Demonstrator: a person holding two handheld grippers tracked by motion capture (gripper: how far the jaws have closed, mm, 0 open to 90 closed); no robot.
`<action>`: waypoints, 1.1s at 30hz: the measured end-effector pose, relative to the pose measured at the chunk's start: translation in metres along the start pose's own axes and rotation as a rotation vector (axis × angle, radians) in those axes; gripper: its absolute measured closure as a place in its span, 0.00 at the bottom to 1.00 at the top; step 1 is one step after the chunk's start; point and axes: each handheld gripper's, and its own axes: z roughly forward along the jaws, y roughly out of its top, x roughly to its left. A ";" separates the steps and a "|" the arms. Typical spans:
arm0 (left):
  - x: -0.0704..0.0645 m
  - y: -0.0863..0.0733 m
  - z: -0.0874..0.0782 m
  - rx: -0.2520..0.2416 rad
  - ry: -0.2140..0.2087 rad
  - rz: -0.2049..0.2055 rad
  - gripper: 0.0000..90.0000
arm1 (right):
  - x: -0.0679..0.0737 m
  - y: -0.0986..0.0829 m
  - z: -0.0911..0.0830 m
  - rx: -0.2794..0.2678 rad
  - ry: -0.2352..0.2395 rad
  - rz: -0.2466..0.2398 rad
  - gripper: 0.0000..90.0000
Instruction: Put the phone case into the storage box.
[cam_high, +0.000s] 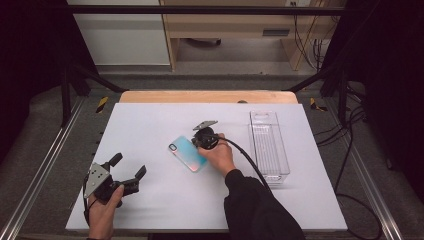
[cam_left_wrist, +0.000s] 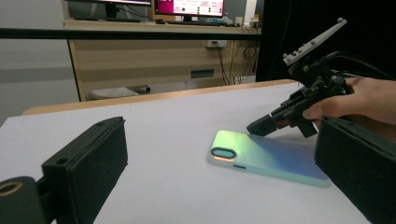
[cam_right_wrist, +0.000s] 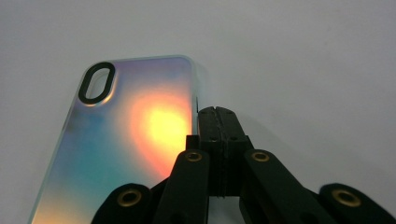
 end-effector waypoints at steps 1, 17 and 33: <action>0.000 0.000 0.000 0.000 0.001 -0.001 0.03 | 0.004 0.000 0.000 -0.001 0.011 -0.003 1.00; 0.000 0.000 0.000 0.003 0.004 -0.004 0.03 | 0.044 -0.014 -0.016 0.022 0.086 -0.060 1.00; 0.000 0.000 0.000 0.007 0.002 0.000 0.03 | 0.075 -0.027 -0.030 0.036 0.132 -0.118 1.00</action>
